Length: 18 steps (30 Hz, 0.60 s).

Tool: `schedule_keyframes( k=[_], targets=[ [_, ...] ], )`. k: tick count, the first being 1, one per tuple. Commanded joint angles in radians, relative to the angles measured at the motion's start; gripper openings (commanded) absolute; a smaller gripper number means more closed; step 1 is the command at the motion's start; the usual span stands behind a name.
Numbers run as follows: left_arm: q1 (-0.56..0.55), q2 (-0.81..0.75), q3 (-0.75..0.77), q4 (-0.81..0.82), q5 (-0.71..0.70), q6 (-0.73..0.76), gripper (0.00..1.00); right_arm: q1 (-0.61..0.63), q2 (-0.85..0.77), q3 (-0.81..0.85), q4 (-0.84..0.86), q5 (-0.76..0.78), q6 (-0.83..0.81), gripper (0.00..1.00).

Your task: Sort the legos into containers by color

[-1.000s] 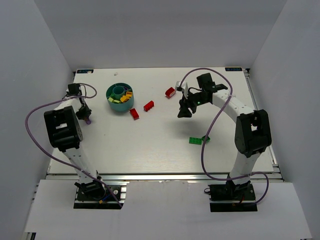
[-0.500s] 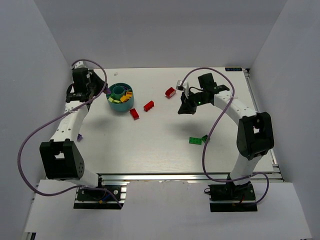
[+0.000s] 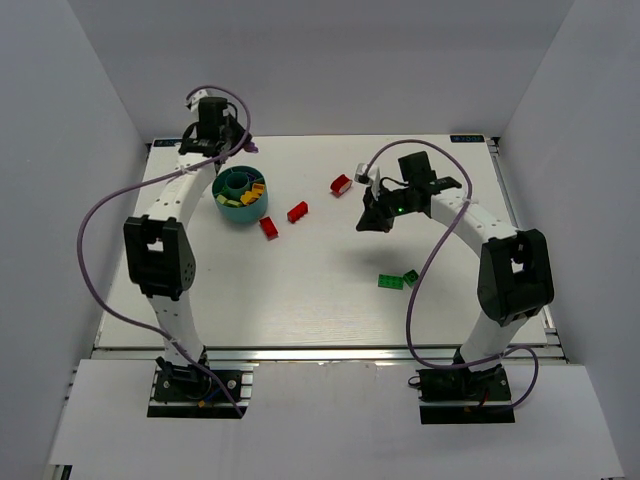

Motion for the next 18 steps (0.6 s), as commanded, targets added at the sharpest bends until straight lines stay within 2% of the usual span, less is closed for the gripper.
schedule_keyframes(
  k=[1, 3, 9, 13, 18],
  targets=[
    [-0.035, 0.040, 0.154, -0.121, -0.138, -0.001, 0.00, -0.002, -0.051, -0.018, 0.036, -0.020, 0.012, 0.00],
    [-0.052, 0.109, 0.272, -0.212, -0.196, 0.005, 0.00, -0.001, -0.057, -0.032, 0.042, -0.020, 0.021, 0.00],
    [-0.089, 0.217, 0.451, -0.364, -0.298, 0.051, 0.00, -0.001, -0.058, -0.044, 0.048, -0.023, 0.033, 0.00],
    [-0.101, 0.255, 0.502, -0.427, -0.354, 0.078, 0.00, -0.001, -0.055, -0.044, 0.053, -0.025, 0.036, 0.00],
    [-0.104, 0.265, 0.490, -0.451, -0.364, 0.084, 0.00, -0.001, -0.055, -0.044, 0.056, -0.022, 0.040, 0.00]
  ],
)
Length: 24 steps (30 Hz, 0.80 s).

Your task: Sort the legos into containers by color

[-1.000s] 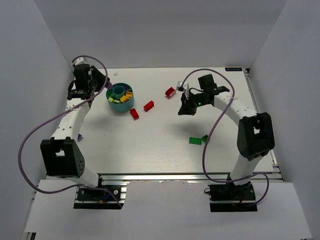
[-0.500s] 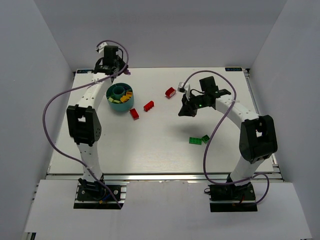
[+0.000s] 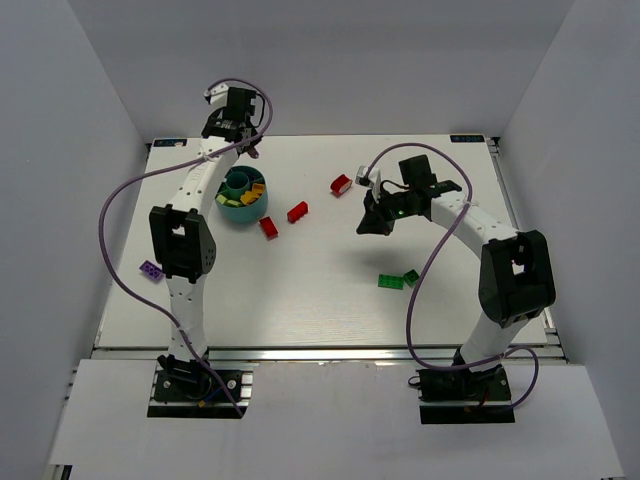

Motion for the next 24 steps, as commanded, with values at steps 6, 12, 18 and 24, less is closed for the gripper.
schedule_keyframes(
  k=[6, 12, 18, 24],
  targets=[
    [-0.003, 0.021, 0.029, -0.079, -0.040, 0.017, 0.00, -0.002, -0.043, -0.009, 0.026, -0.017, 0.010, 0.00],
    [-0.003, 0.051, 0.029, -0.085, -0.040, 0.023, 0.00, -0.002, -0.040, -0.009, 0.027, -0.017, 0.011, 0.00],
    [-0.001, 0.076, 0.032, -0.079, -0.057, 0.037, 0.00, -0.002, -0.040, -0.011, 0.026, -0.016, 0.011, 0.00],
    [-0.001, 0.085, 0.032, -0.063, -0.074, 0.045, 0.05, -0.004, -0.038, -0.012, 0.021, -0.016, 0.010, 0.00]
  ],
)
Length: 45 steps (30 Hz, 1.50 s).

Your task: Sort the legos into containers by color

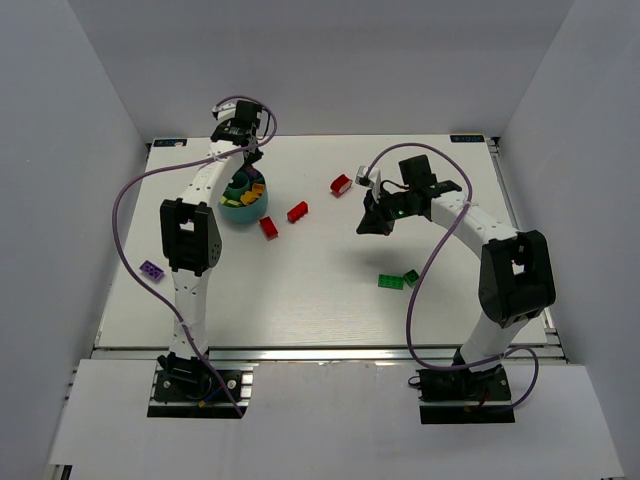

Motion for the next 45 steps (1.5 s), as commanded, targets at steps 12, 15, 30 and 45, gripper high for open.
schedule_keyframes(
  k=[12, 15, 30, 45],
  targets=[
    [-0.001, -0.018, 0.019, 0.014, -0.037, 0.008, 0.57, -0.004, -0.040, -0.012, 0.016, -0.019, 0.003, 0.00],
    [-0.001, -0.027, 0.036, 0.020, -0.033, 0.008, 0.60, -0.005, -0.040, -0.014, 0.014, -0.019, 0.002, 0.00],
    [0.127, -0.536, -0.416, 0.123, 0.097, -0.077, 0.14, -0.005, -0.046, 0.025, -0.093, -0.053, -0.155, 0.85],
    [0.594, -0.962, -1.087, -0.045, 0.067, -0.066, 0.98, 0.064, -0.028, 0.043, -0.044, -0.051, -0.167, 0.80]
  ],
)
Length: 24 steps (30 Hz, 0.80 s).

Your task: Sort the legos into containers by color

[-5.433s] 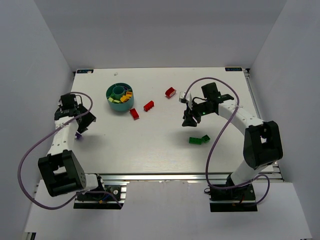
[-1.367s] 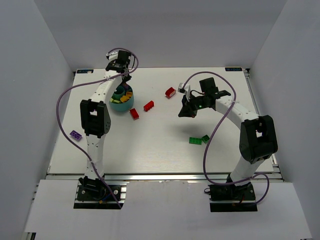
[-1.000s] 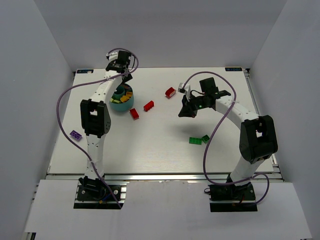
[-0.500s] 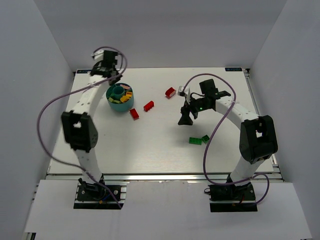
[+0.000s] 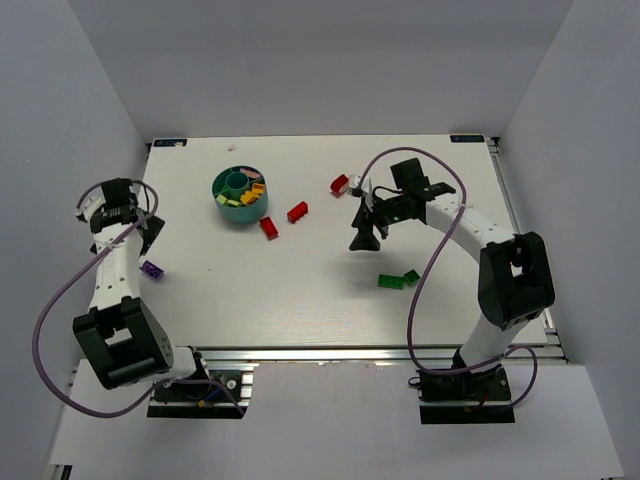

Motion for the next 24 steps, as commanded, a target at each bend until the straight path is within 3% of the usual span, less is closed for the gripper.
schedule_keyframes(
  k=[1, 4, 7, 15, 24],
  targets=[
    [0.024, -0.024, -0.082, -0.023, -0.044, 0.024, 0.98, 0.028, -0.001, 0.060, -0.022, -0.008, -0.008, 0.74],
    [0.027, -0.004, -0.125, 0.015, -0.058, 0.025, 0.97, 0.043, 0.021, 0.083, -0.055, -0.001, -0.001, 0.63],
    [0.025, 0.030, -0.139, 0.052, -0.098, 0.033, 0.95, 0.056, 0.044, 0.111, -0.106, 0.018, -0.014, 0.58],
    [0.027, 0.128, -0.172, 0.190, -0.159, 0.094, 0.88, 0.089, 0.139, 0.264, -0.227, 0.070, -0.067, 0.66],
    [0.028, 0.247, -0.197, 0.369, -0.138, 0.140, 0.76, 0.108, 0.269, 0.465, -0.364, 0.082, -0.083, 0.66]
  ],
)
